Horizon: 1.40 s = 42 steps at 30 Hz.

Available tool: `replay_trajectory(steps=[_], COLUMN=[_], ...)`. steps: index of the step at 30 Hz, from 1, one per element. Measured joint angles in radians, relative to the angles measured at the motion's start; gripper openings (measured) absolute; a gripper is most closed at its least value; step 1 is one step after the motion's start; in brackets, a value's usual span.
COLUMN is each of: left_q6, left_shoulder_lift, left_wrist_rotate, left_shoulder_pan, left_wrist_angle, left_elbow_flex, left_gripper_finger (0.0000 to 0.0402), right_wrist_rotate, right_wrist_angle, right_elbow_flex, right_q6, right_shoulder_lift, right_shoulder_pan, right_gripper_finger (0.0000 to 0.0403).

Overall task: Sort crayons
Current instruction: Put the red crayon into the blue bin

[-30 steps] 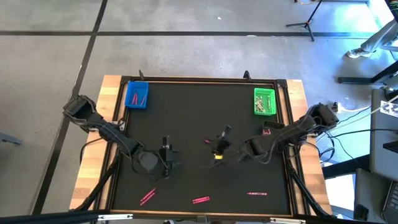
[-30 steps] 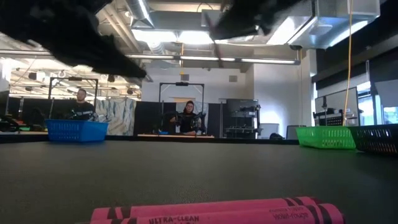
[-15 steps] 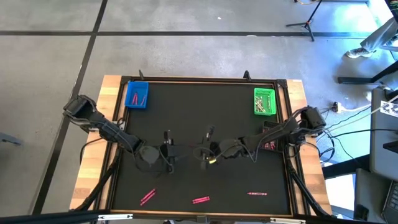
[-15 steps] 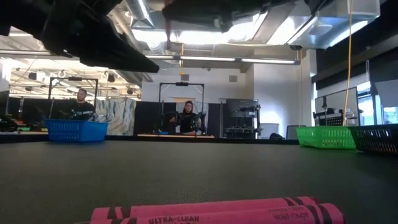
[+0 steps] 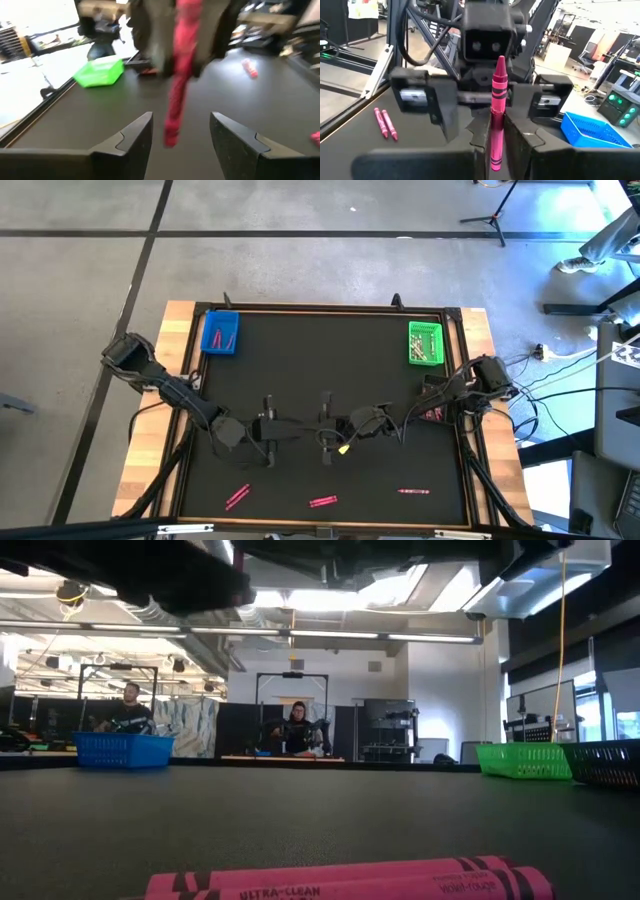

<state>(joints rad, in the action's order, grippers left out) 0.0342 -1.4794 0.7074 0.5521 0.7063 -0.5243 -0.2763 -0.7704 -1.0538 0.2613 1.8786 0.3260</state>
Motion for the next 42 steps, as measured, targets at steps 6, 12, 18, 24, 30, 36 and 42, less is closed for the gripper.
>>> replay_trajectory(steps=[6,12,18,24,30,36,42], left_q6=[0.029,0.028,0.029,0.024,-0.082,-0.319,-0.369], left_shoulder_lift=[0.0,0.0,0.0,0.013,0.15,0.348,0.489], left_wrist_rotate=[-0.026,-0.053,-0.054,0.007,0.072,0.092,0.069], left_shoulder_pan=[0.0,0.001,0.002,0.014,0.052,-0.001,-0.178], left_wrist_angle=[0.037,0.038,0.055,0.009,-0.2,-0.601,-0.851], left_elbow_flex=[0.0,0.0,0.0,0.0,0.0,0.0,0.0], left_gripper_finger=[0.0159,0.0083,0.0011,0.0022,0.0019,0.0018,0.0018], right_wrist_rotate=[0.015,0.043,0.063,0.041,-0.184,-0.319,-0.318], right_wrist_angle=[0.004,0.011,0.012,0.057,0.33,0.407,0.409], right_elbow_flex=[0.0,0.0,-0.001,-0.001,-0.002,-0.002,-0.002], right_q6=[-0.002,-0.003,-0.074,-0.047,-0.07,-0.099,-0.124], right_shoulder_lift=[0.001,0.001,0.001,-0.027,-0.158,-0.176,-0.176], right_shoulder_pan=[0.001,0.001,-0.001,0.024,0.09,0.122,0.119], right_gripper_finger=[0.0048,0.0048,0.0064,0.0137,0.0179,0.0181,0.0182])
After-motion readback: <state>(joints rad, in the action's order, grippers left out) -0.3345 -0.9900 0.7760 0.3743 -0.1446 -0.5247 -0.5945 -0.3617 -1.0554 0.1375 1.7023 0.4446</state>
